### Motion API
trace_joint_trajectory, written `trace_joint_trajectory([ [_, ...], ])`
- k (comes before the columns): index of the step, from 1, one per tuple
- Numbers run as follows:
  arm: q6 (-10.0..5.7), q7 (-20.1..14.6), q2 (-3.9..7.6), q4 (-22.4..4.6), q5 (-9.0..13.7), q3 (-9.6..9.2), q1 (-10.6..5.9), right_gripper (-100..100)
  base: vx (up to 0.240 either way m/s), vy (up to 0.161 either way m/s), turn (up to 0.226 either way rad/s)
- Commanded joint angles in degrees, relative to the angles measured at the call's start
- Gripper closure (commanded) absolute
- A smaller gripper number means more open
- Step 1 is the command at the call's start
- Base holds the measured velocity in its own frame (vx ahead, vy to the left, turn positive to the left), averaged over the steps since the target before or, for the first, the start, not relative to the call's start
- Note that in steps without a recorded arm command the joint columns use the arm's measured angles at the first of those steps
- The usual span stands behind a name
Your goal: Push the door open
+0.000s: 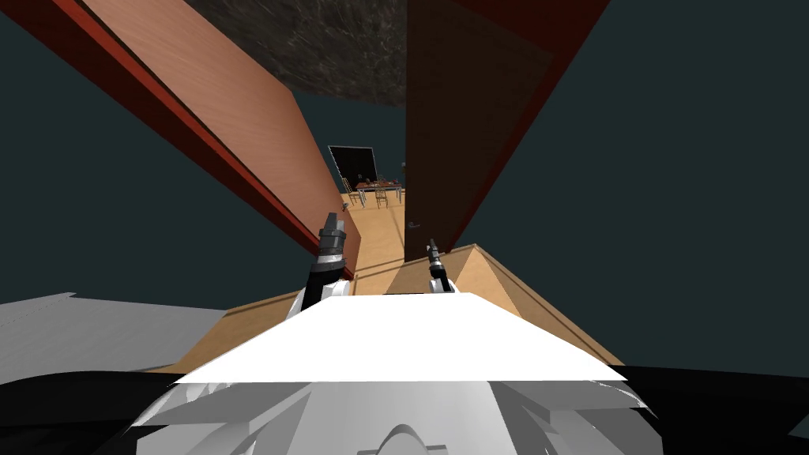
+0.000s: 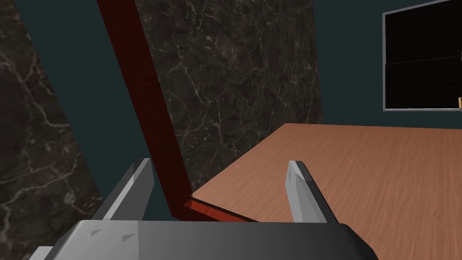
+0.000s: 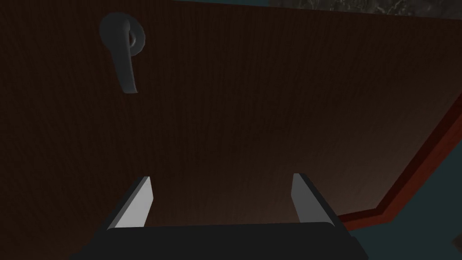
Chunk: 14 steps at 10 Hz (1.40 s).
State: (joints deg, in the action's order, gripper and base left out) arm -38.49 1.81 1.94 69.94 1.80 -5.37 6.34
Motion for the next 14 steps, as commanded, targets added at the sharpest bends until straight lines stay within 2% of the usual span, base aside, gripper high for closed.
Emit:
trace_joint_trajectory([
  [1,-0.45,0.02,-0.30,-2.86,-0.28,-0.29,-1.10,-100,0.088,-0.067,0.050],
  [2,-0.78,0.00,-0.46,-4.42,-0.44,-0.46,-1.76,-100,0.094,-0.063,0.054],
  [3,-0.78,0.00,-0.46,-4.68,-0.44,-0.46,-1.76,-100,0.067,-0.033,0.012],
  [6,-1.72,-0.06,-1.04,-9.69,-0.89,-0.94,-3.63,-100,0.065,-0.039,0.038],
  [7,-1.72,-0.06,-1.04,-9.69,-0.89,-0.94,-3.63,-100,0.063,-0.032,0.022],
  [14,-3.58,-0.16,-2.64,-19.61,-1.79,-1.89,-7.35,-100,0.085,-0.042,0.038],
])
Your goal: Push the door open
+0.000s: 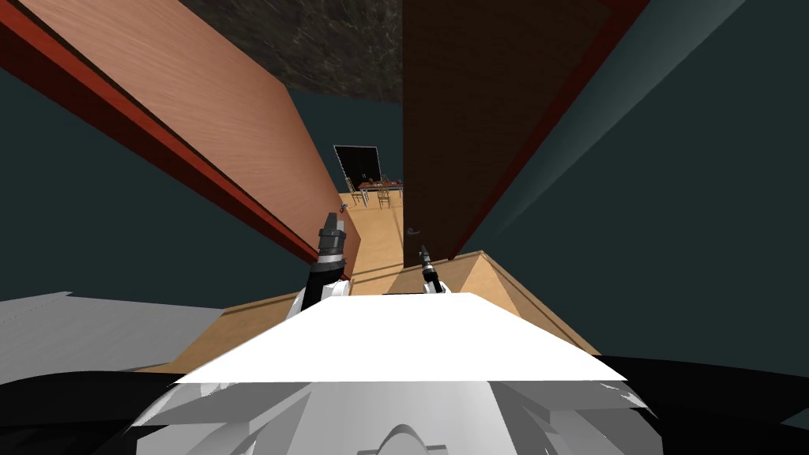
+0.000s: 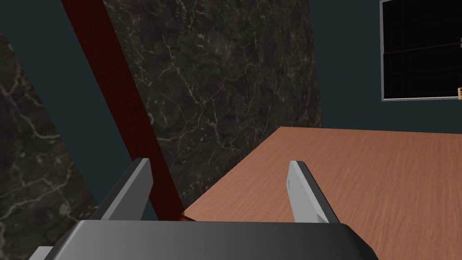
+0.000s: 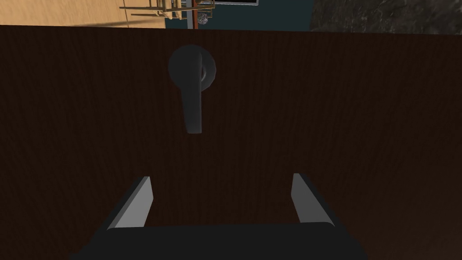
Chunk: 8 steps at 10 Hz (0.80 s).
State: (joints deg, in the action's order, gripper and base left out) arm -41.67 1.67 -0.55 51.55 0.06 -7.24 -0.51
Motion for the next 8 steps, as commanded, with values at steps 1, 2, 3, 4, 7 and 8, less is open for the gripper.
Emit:
trace_joint_trajectory([
  [1,-0.61,-0.03,-0.38,-2.31,-0.14,-0.12,-0.91,-100,0.070,-0.051,0.019],
  [2,-0.81,-0.04,-0.61,-3.40,-0.24,-0.23,-1.32,-100,0.071,-0.055,0.030],
  [3,-1.02,-0.05,-0.85,-4.50,-0.34,-0.33,-1.73,-100,0.075,-0.049,0.038],
  [4,-1.17,-0.06,-1.05,-5.33,-0.42,-0.41,-2.04,-100,0.092,-0.032,0.026],
  [7,-1.60,-0.09,-1.64,-7.60,-0.62,-0.63,-2.89,-100,0.082,-0.026,0.021],
  [8,-1.82,-0.10,-2.00,-8.79,-0.73,-0.74,-3.34,-100,0.088,-0.049,0.027],
])
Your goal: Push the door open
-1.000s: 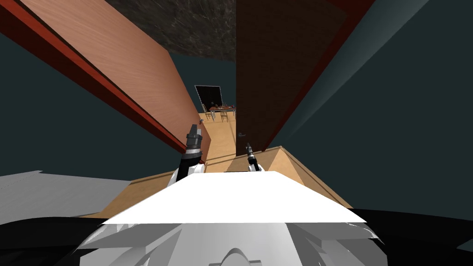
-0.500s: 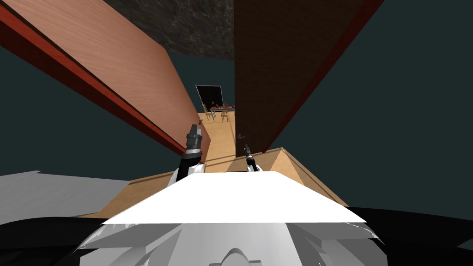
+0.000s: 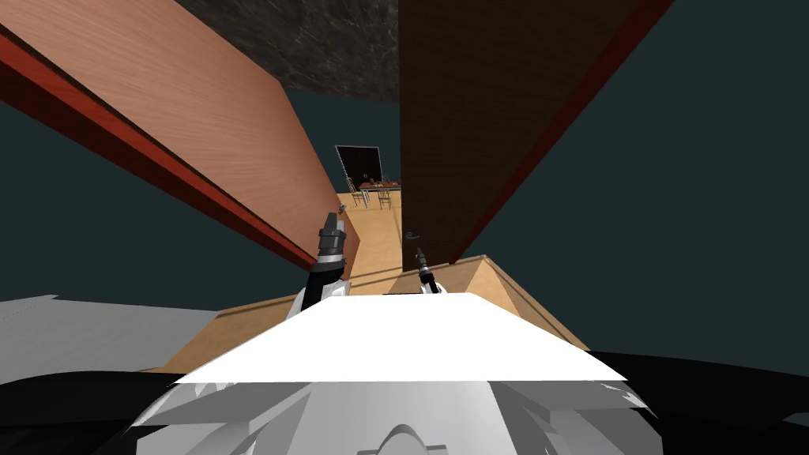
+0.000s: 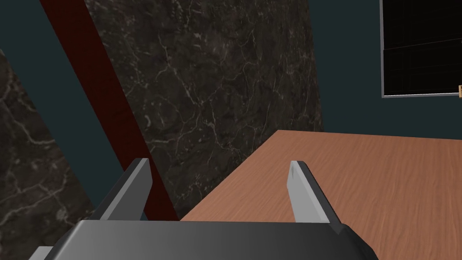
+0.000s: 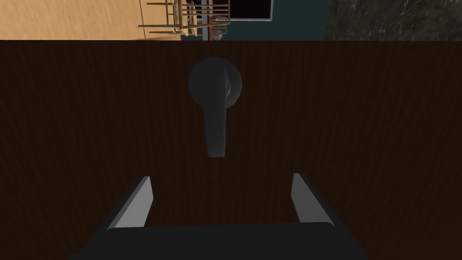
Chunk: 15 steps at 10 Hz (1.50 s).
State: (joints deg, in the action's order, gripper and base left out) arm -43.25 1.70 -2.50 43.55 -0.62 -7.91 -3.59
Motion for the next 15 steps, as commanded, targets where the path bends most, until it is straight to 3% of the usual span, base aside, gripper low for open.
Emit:
trace_joint_trajectory([
  [1,0.00,0.00,0.00,0.00,0.00,0.00,0.00,-100,0.042,-0.026,0.010],
  [2,-0.11,0.01,1.61,-0.26,0.05,0.11,-0.11,-100,0.077,0.018,0.018],
  [3,-0.18,0.01,2.39,-0.38,0.09,0.20,-0.14,-100,0.138,0.035,0.022],
  [6,-0.44,0.01,3.72,-0.81,0.25,0.52,-0.29,-100,0.190,0.020,0.023],
  [9,-0.70,0.00,2.71,-1.24,0.41,0.85,-0.44,-100,0.185,0.043,0.023],
  [11,-0.88,0.00,0.46,-1.53,0.51,1.07,-0.54,-100,0.183,0.025,0.023],
  [12,-0.96,0.06,1.09,-1.83,0.51,1.07,-0.76,-100,0.072,0.013,0.006],
  [13,-0.96,0.06,1.09,-1.83,0.51,1.07,-0.76,100,-0.008,-0.001,-0.005],
  [15,-0.96,0.06,1.09,-1.83,0.51,1.07,-0.76,100,-0.017,-0.005,0.010],
])
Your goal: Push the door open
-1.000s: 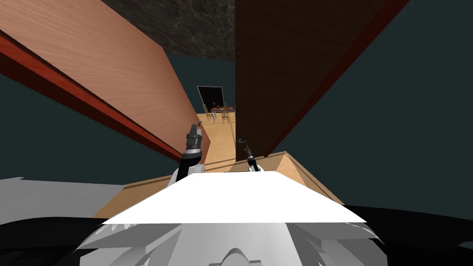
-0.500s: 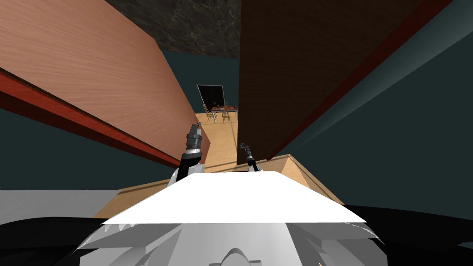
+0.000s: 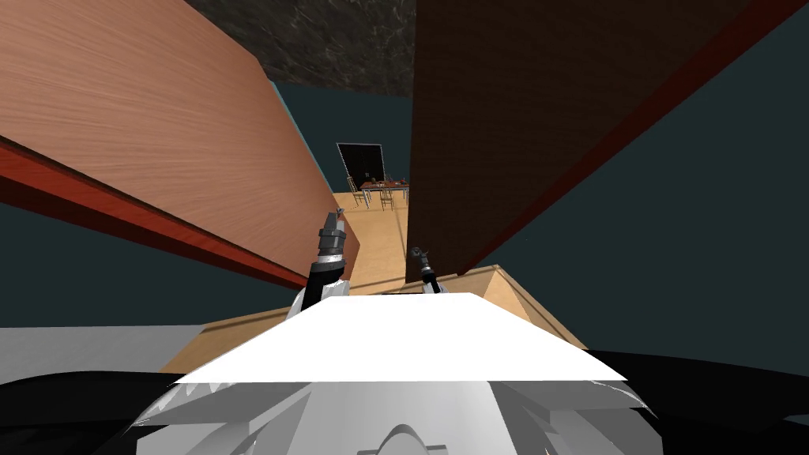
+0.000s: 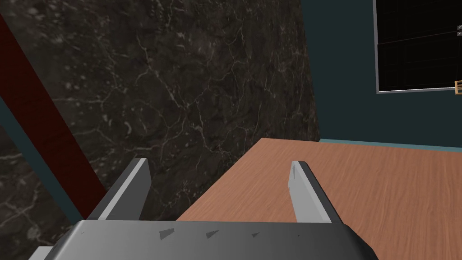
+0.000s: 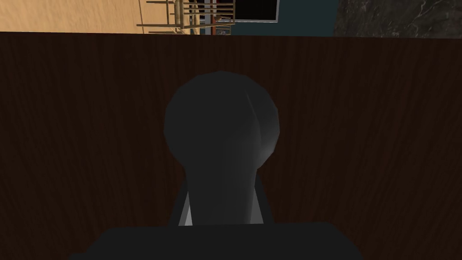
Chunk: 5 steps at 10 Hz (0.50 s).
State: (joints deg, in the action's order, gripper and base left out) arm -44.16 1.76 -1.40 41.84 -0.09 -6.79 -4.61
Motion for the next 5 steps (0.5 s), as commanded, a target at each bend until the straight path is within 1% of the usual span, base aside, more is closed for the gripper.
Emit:
trace_joint_trajectory([
  [1,-0.04,0.00,-0.01,-0.11,-0.02,-0.05,0.26,100,0.000,0.000,0.000],
  [3,-0.04,0.00,-0.01,-0.11,-0.02,-0.05,0.26,100,0.000,0.000,0.000],
  [4,0.03,0.19,0.92,-0.01,0.36,0.67,-0.02,100,0.089,0.052,-0.007],
  [5,0.03,0.23,1.12,-0.02,0.44,0.84,-0.03,100,0.140,0.076,-0.044],
])
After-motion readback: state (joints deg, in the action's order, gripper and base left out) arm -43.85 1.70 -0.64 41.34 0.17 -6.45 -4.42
